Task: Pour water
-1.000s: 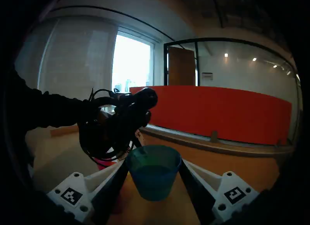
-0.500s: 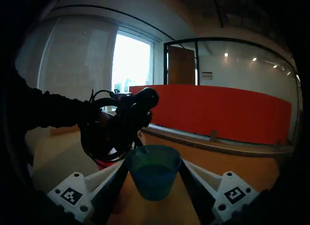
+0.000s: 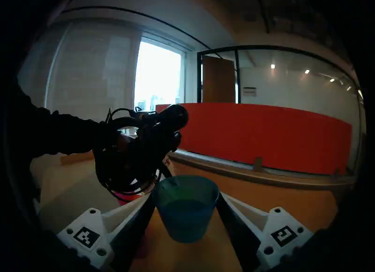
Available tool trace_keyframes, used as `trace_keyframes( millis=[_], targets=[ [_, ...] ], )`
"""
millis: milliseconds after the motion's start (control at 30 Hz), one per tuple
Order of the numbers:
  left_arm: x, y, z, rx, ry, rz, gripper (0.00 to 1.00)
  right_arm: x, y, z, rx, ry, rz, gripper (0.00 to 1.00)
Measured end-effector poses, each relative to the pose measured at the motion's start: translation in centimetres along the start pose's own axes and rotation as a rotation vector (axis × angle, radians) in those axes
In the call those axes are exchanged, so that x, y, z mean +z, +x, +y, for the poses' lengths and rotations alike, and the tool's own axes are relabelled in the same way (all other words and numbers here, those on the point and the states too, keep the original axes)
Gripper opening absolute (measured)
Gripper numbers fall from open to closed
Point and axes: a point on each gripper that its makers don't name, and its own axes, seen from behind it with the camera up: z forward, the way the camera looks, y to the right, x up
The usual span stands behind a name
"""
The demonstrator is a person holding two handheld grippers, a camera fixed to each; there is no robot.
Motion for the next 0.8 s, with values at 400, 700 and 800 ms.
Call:
trace_keyframes(
  millis=[400, 700, 800],
  targets=[
    [-0.41, -0.04, -0.51, -0.009, 0.013, 0.015, 0.84, -0.06, 0.09, -0.04, 0.002, -0.001, 0.002, 0.91],
    [-0.72, 0.02, -0.87, -0.009, 0.025, 0.027, 0.84, -0.11, 0.18, -0.01, 0.002, -0.004, 0.004, 0.91],
    [-0.84, 0.09, -0.96, -0.011, 0.028, 0.032, 0.84, -0.16, 0.15, 0.04, 0.001, -0.008, 0.004, 0.91]
  ],
)
